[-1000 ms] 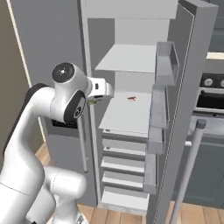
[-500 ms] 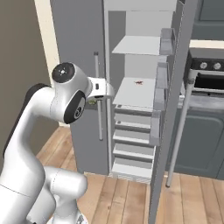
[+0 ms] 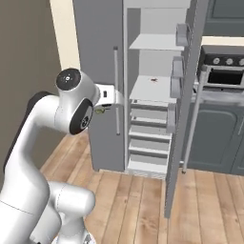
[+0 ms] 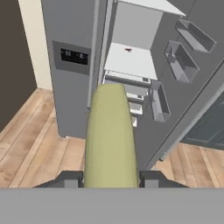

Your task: Retrieve the butter from the fridge and place it on a plate on the dining table. Then retrieve the butter knife by the fridge and place it near the plate.

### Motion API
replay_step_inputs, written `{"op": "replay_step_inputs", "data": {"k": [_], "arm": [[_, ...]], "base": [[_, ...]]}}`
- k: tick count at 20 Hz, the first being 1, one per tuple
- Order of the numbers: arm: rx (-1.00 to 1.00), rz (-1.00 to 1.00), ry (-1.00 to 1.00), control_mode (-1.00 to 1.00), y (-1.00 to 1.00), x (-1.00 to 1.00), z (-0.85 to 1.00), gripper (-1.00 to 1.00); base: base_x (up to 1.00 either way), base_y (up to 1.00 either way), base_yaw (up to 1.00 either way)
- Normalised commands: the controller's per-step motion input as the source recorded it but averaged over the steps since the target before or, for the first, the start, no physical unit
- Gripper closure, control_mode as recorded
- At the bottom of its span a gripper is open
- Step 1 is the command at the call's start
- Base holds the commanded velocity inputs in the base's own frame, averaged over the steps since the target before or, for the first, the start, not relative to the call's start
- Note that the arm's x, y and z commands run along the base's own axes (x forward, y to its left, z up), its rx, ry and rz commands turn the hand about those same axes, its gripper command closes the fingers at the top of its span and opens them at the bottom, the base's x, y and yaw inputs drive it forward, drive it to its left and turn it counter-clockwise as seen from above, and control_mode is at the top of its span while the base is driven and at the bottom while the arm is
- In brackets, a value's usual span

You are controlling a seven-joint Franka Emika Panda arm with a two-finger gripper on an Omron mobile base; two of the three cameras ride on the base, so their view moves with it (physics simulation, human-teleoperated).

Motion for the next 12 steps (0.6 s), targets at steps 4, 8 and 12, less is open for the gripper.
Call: {"op": "replay_step_inputs", "data": {"k": [4, 8, 12], "arm": [[0.0, 0.0, 0.0, 1.0, 0.0, 0.0, 0.0, 1.0], [0.0, 0.0, 0.0, 1.0, 0.0, 0.0, 0.0, 1.0], [0.0, 0.0, 0.0, 1.0, 0.0, 0.0, 0.0, 1.0]], "base": [[-0.64, 0.31, -0.42], [-0.61, 0.3, -0.53], [-0.49, 0.16, -0.53]]}}
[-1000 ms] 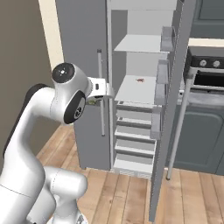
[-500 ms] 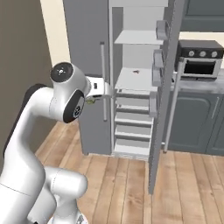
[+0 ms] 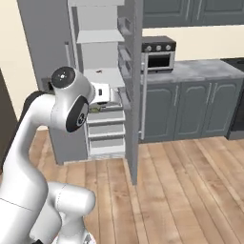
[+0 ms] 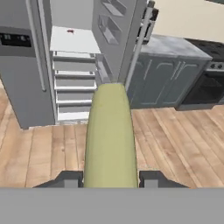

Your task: Retrieve the butter from the fridge and place it on a plate on the dining table. Then retrieve the butter knife by the fridge and place it near the plate.

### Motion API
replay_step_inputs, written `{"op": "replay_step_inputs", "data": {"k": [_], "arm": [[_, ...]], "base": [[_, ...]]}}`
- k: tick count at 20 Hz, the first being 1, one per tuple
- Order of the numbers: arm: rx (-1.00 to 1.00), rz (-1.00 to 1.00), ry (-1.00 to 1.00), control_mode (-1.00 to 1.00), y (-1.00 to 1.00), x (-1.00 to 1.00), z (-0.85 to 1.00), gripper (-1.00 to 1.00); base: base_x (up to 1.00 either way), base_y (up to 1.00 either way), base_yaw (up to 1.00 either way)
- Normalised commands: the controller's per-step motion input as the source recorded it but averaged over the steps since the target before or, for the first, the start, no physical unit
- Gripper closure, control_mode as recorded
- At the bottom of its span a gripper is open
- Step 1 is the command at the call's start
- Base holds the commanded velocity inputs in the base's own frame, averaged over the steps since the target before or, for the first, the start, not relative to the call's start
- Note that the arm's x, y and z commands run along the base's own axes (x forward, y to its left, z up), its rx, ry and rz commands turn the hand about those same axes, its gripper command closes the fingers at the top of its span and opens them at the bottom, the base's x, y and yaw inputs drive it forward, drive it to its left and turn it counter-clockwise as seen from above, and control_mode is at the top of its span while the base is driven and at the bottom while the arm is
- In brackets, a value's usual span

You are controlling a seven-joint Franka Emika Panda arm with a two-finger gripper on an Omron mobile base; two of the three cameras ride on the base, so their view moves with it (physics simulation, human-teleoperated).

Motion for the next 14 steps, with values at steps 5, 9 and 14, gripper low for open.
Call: {"op": "replay_step_inputs", "data": {"k": [5, 9, 14], "arm": [[0.0, 0.0, 0.0, 1.0, 0.0, 0.0, 0.0, 1.0], [0.0, 0.0, 0.0, 1.0, 0.0, 0.0, 0.0, 1.0], [0.0, 0.0, 0.0, 1.0, 0.0, 0.0, 0.0, 1.0]], "base": [[-0.54, 0.13, -0.57], [-0.5, 0.1, -0.58], [-0.38, 0.18, -0.57]]}}
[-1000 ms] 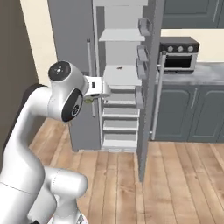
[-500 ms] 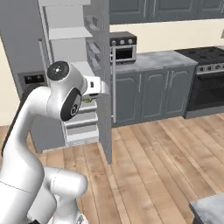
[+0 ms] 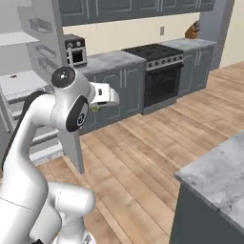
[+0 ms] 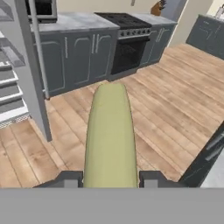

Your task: Retrieve the butter from the fridge and place it on a plate on the dining table. Then retrieve the butter knife by the fridge and place it near the plate.

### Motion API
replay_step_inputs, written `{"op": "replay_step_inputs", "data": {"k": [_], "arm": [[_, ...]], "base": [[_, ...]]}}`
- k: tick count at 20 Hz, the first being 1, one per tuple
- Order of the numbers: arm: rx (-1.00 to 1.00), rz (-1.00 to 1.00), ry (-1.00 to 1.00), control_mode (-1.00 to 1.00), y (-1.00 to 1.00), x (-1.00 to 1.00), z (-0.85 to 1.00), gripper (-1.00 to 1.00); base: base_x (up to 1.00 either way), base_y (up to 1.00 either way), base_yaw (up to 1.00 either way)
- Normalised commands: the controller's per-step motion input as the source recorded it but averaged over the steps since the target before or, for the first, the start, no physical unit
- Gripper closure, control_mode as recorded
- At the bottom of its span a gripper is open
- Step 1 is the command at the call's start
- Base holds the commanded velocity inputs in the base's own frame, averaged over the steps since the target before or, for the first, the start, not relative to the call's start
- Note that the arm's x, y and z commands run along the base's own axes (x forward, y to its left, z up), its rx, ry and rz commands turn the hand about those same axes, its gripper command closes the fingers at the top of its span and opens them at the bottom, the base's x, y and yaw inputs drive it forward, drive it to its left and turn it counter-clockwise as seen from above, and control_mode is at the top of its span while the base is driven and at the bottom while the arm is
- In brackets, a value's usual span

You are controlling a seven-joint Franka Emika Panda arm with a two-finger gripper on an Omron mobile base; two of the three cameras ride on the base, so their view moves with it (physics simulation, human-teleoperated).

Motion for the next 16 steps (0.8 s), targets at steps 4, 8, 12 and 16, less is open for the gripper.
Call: {"op": "replay_step_inputs", "data": {"k": [4, 8, 12, 16], "arm": [[0.0, 0.0, 0.0, 1.0, 0.0, 0.0, 0.0, 1.0], [0.0, 0.0, 0.0, 1.0, 0.0, 0.0, 0.0, 1.0], [0.0, 0.0, 0.0, 1.0, 0.0, 0.0, 0.0, 1.0], [0.0, 0.0, 0.0, 1.0, 0.0, 0.0, 0.0, 1.0]], "base": [[-0.28, 0.3, -0.55], [-0.3, 0.3, -0.54], [-0.37, 0.3, -0.49], [-0.4, 0.31, -0.43]]}}
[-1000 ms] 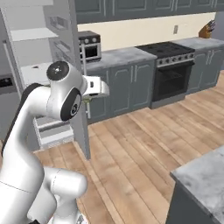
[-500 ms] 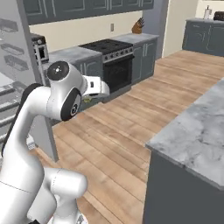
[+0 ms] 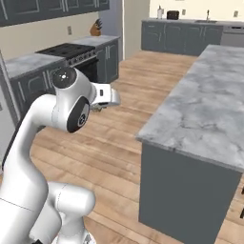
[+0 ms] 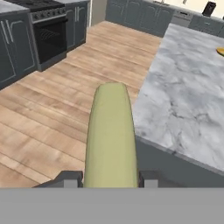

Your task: Retrieve the butter from the fridge and place it on a plate on the dining table. Then retrieve the butter knife by the fridge and place it near the plate.

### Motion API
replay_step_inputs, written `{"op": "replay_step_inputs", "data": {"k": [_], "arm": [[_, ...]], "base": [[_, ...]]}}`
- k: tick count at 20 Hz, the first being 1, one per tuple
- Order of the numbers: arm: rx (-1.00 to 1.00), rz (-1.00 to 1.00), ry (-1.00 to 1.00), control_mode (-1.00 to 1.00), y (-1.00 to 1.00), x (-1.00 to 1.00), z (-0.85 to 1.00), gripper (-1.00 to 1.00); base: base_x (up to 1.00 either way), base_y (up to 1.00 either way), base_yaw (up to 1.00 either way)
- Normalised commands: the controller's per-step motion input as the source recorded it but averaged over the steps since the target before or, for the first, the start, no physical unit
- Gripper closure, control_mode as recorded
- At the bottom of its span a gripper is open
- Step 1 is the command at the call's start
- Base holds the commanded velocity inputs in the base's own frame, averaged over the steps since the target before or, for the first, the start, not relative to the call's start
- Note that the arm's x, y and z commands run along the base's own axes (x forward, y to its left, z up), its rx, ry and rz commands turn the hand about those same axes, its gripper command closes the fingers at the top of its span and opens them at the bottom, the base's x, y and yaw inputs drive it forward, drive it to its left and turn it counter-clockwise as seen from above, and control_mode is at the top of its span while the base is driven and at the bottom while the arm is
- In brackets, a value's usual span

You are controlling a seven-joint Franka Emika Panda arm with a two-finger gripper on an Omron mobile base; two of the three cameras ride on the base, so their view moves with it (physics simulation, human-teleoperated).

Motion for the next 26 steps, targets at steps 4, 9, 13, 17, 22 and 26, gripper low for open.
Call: {"op": "replay_step_inputs", "data": {"k": [4, 9, 13, 17, 22, 26], "arm": [[0.0, 0.0, 0.0, 1.0, 0.0, 0.0, 0.0, 1.0], [0.0, 0.0, 0.0, 1.0, 0.0, 0.0, 0.0, 1.0], [0.0, 0.0, 0.0, 1.0, 0.0, 0.0, 0.0, 1.0], [0.0, 0.0, 0.0, 1.0, 0.0, 0.0, 0.0, 1.0], [0.0, 0.0, 0.0, 1.0, 0.0, 0.0, 0.0, 1.0], [0.0, 0.0, 0.0, 1.0, 0.0, 0.0, 0.0, 1.0]], "base": [[-0.36, 0.24, -0.32], [-0.51, 0.1, -0.23], [-0.82, -0.17, -0.13], [-0.34, -0.6, -0.15], [-0.12, -0.73, -0.17], [-0.1, -0.77, -0.16]]}}
